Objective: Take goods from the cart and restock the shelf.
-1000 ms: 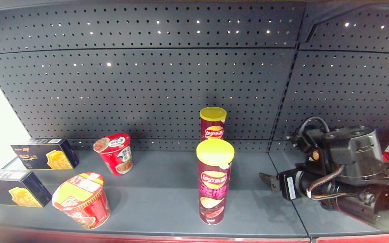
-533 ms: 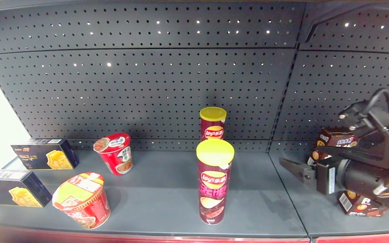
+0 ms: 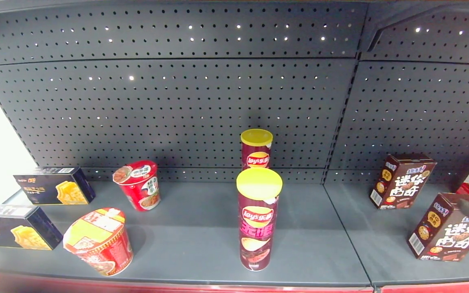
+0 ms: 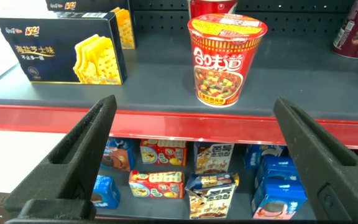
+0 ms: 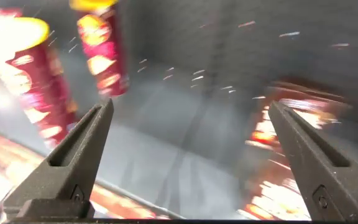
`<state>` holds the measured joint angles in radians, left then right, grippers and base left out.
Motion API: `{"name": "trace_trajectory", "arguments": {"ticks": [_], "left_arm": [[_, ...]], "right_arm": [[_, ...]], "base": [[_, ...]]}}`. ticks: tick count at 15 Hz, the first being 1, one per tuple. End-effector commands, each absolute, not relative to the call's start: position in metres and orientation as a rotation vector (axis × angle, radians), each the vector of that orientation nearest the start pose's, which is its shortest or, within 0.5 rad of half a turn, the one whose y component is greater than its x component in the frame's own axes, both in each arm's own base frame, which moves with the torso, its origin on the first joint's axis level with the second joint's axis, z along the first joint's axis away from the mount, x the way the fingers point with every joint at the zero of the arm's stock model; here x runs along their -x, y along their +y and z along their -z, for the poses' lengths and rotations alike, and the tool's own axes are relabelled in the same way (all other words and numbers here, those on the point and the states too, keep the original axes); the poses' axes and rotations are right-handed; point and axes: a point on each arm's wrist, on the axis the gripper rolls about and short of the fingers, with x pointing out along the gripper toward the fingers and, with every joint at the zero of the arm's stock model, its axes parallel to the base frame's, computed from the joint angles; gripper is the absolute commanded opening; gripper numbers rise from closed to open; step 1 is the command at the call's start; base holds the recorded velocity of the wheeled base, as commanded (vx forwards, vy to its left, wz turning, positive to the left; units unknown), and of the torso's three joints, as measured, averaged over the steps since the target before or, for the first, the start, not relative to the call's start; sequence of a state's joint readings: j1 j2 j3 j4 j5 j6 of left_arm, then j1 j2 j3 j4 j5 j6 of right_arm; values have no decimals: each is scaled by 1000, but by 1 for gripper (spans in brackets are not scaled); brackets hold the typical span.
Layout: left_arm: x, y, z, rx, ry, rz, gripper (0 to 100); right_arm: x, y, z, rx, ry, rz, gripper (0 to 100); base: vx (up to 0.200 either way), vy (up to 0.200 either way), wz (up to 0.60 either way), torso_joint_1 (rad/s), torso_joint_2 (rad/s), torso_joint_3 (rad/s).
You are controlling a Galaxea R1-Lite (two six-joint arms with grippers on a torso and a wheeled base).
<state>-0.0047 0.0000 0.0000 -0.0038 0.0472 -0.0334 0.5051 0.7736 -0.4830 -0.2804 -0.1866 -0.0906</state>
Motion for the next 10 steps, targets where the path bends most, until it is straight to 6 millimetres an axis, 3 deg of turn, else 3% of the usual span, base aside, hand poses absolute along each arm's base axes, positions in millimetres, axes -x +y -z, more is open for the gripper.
{"name": "trace_trajectory", "arguments": {"ticks": [1,4,6,7,9,10], "left_arm": [[23,1,-76,34,-2,-43,100],[23,1,-76,34,-4,-43,100],[23,1,-76,34,-2,-43,100],[23,1,-76,34,-4,-43,100],[23,1,-76,34,-2,-43,100],[23,1,-76,34,-2,-43,100]], "right_arm": [[-25,6,-215,80,-153,-204,100],[0,0,-187,90,-199,-44,100],[10,-1,-151,91,-173,22,100],[11,-1,-143,89,-161,38,100],[20,-3,-95,65,-129,109,100],[23,-4,-85,54,-89,141,100]], "base": [[0,0,0,0,0,0],[0,0,0,0,0,0],[0,0,0,0,0,0],[0,0,0,0,0,0],[0,0,0,0,0,0],[0,0,0,0,0,0]]}}
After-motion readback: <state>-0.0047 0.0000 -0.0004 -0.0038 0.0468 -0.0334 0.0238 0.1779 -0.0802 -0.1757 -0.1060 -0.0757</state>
